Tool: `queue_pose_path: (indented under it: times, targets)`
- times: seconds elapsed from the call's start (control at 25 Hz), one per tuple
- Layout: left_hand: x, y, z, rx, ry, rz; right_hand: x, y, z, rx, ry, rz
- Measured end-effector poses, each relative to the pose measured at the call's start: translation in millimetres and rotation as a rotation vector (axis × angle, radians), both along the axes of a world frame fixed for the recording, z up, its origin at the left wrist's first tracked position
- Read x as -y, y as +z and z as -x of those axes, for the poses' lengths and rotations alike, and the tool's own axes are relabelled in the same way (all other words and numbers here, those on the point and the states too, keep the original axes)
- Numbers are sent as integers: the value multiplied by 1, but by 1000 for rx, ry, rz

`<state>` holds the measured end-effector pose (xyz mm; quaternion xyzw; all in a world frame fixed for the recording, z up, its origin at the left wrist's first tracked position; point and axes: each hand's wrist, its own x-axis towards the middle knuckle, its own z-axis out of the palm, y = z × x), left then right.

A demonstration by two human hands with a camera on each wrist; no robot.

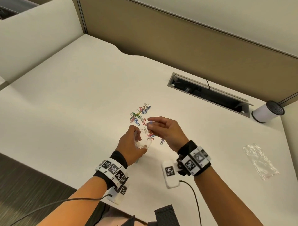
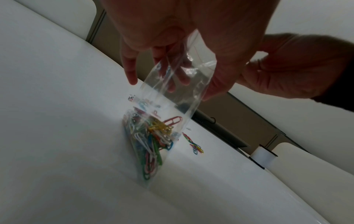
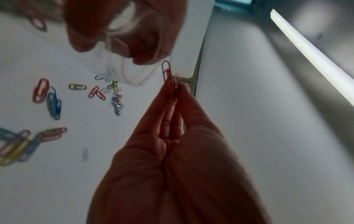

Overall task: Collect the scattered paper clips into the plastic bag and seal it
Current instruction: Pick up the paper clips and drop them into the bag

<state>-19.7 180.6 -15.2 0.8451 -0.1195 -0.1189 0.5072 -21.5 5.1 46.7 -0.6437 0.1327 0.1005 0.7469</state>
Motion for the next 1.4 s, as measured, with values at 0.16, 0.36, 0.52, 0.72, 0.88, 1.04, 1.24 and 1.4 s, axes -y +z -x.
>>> queue_pose_path:
  times: [0.16, 0.36, 0.52, 0.72, 0.88, 1.04, 1.24, 1.4]
  targets:
    - [3, 2, 1, -5, -4, -7, -19, -3, 12, 155, 112, 380]
    - [4, 3, 1, 17, 10, 5, -2, 3, 15, 194, 36, 441]
    - [-2, 6, 0, 11, 44, 6, 43, -33, 8, 29, 27, 773]
    - [-19, 6, -5, 9, 105, 0, 63, -85, 17, -241, 165, 1013]
    - [-29, 5, -8, -6, 161, -3, 43, -102, -2, -172, 94, 941]
    - [-33, 3, -9, -2, 184, -6, 24, -111, -38, -120, 78, 870]
    - [-39, 3, -9, -1, 220, -5, 14, -105, -81, -76, 225, 925]
    - [-51, 3, -10, 5, 271, -13, 27, -91, -119, -6, 203, 1054]
